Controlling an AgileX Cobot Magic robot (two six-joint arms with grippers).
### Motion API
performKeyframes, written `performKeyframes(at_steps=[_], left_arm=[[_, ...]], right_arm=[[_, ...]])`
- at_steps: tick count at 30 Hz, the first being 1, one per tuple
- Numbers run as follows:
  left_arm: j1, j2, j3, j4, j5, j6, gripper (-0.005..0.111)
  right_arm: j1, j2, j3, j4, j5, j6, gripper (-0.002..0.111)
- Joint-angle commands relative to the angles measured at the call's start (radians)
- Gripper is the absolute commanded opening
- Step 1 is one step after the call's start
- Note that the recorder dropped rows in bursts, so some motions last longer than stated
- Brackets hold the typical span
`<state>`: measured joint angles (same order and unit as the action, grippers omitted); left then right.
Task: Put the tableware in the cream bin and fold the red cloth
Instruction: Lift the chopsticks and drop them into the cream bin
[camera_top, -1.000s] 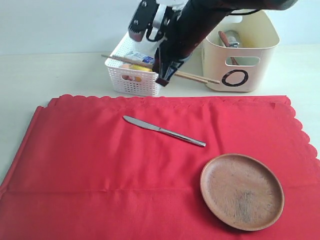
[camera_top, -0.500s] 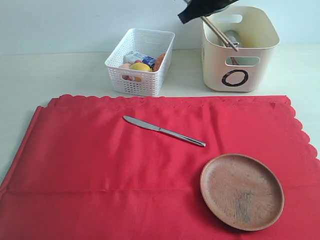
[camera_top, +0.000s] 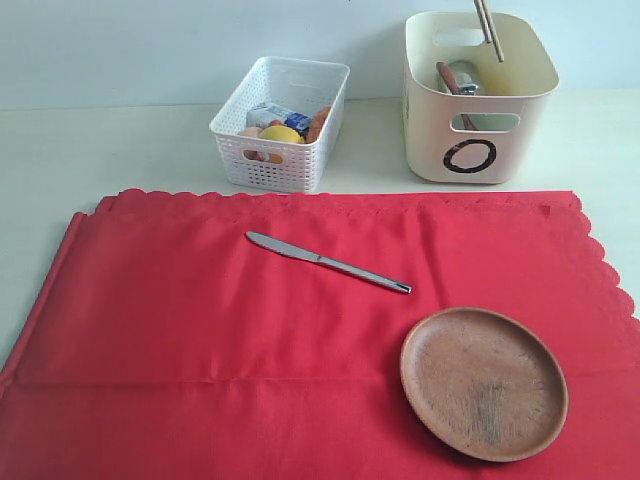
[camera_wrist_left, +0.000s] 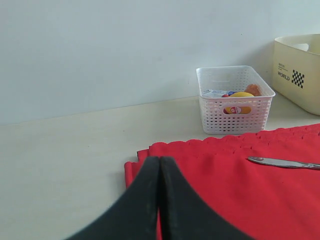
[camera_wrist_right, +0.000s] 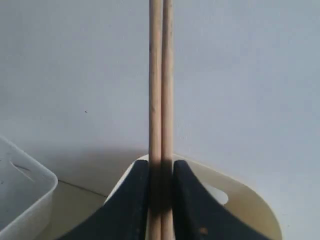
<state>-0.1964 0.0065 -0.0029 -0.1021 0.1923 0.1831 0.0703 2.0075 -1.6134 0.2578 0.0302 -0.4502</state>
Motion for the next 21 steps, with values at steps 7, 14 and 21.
performKeyframes(at_steps=[7, 14, 21], left_arm=[[-0.006, -0.006, 0.003, -0.001, -0.001, 0.0, 0.001], [-0.006, -0.006, 0.003, -0.001, -0.001, -0.003, 0.001], [-0.006, -0.006, 0.003, -0.001, -0.001, -0.003, 0.001]], right_arm=[[-0.008, 0.117, 0.001, 0.004, -0.148, 0.008, 0.0], [-0.008, 0.151, 0.001, 0.004, -0.159, 0.008, 0.018], [-0.008, 0.161, 0.001, 0.004, -0.157, 0.008, 0.037]])
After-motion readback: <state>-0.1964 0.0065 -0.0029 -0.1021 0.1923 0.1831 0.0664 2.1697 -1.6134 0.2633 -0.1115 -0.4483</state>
